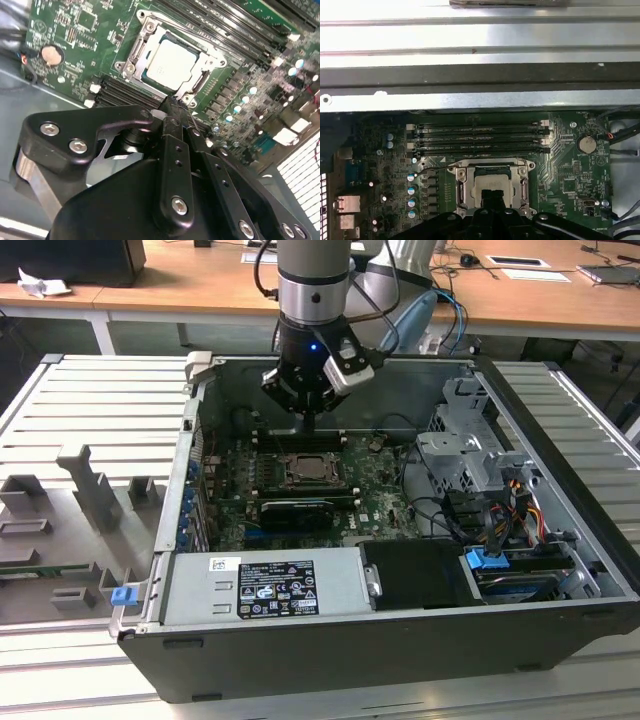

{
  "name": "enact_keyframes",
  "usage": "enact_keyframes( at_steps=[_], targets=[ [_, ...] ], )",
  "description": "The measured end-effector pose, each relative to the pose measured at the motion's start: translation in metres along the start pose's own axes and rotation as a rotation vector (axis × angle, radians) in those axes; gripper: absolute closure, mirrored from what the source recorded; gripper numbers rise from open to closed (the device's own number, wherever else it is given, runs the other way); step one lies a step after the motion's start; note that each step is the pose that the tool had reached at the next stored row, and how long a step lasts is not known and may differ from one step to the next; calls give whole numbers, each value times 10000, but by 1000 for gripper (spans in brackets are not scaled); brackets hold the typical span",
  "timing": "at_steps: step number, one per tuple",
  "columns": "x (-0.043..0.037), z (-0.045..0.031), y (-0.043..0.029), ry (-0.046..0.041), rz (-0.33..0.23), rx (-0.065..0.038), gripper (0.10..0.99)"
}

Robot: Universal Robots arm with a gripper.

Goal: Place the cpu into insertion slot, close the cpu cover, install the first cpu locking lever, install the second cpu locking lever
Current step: 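Install the first cpu locking lever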

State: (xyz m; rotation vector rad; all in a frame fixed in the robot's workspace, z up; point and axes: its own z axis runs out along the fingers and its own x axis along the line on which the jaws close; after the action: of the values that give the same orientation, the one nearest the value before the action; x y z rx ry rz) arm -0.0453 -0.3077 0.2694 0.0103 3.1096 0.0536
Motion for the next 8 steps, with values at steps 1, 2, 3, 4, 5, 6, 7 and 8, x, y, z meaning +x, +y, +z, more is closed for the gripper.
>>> enact_keyframes(
  at_steps=[1,2,3,4,5,6,7,8],
  targets=[
    [0,0,0,8,-236,-8,980],
    [1,1,0,10,-307,-10,980],
    [3,1,0,12,-338,-10,980],
    [7,1,0,12,-357,-12,980],
    [13,1,0,12,-361,-11,980],
    [22,1,0,13,-363,-11,980],
    [31,1,0,13,-364,-12,980],
    [48,0,-1,12,-364,-12,980]
  ],
)
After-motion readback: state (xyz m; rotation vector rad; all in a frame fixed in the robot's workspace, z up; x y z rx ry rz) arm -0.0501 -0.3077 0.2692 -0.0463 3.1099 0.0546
